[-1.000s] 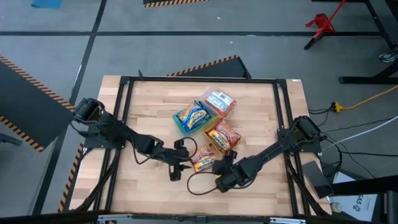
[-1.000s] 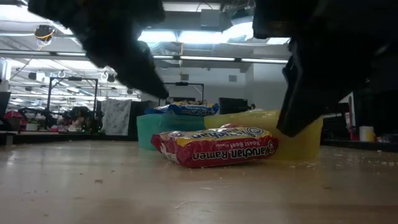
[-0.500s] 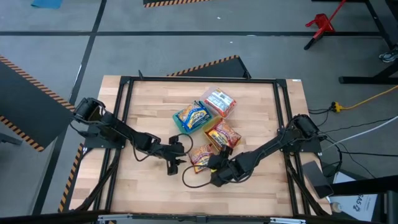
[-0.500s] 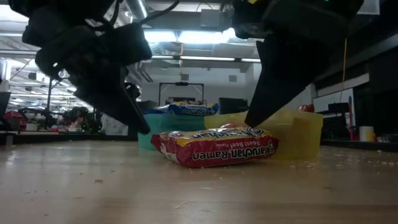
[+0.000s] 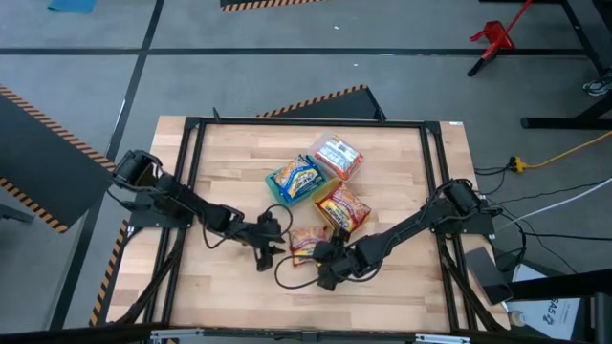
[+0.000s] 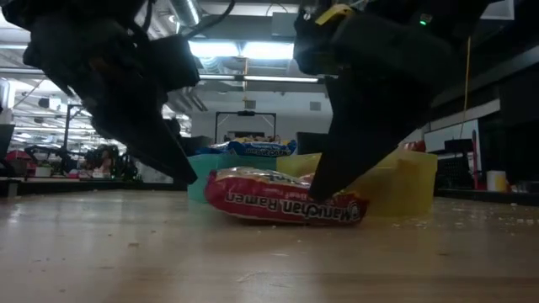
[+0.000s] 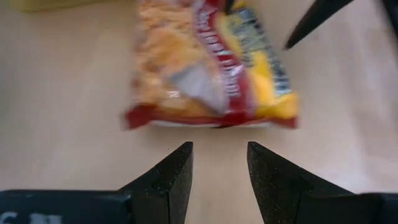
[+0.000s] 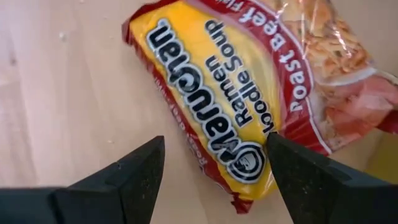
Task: Sort Maruchan noodles
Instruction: Put the red noodle pack into the yellow bin
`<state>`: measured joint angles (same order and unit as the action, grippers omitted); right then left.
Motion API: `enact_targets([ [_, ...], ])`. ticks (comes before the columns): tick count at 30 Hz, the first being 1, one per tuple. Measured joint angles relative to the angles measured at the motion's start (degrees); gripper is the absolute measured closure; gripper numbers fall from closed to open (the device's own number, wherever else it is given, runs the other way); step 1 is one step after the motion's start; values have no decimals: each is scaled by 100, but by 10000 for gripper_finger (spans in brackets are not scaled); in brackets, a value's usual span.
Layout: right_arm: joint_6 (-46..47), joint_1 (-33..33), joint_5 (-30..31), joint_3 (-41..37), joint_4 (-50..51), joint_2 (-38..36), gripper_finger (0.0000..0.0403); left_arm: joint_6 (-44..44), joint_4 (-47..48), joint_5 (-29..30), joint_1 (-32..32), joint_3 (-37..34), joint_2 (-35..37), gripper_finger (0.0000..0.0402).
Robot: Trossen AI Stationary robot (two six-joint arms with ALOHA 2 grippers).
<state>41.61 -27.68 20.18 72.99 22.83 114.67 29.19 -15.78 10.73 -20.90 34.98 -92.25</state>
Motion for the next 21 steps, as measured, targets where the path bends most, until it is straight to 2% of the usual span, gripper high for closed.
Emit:
enact_targets([
  [5, -190, -6, -452, 2, -187, -1, 127, 284, -360, -200, -284, 0, 0, 255],
  [8, -353, -11, -877, 4, -364, -2, 127, 478, -493, 20, -500, 0, 1, 255],
  [13, -548, -9, -1232, 4, -484, -2, 127, 791, -493, 523, -843, 0, 1, 255],
  [21, -929, -5, -1319, 17, -414, -333, 127, 1432, -488, 989, -1265, 0, 0, 255],
])
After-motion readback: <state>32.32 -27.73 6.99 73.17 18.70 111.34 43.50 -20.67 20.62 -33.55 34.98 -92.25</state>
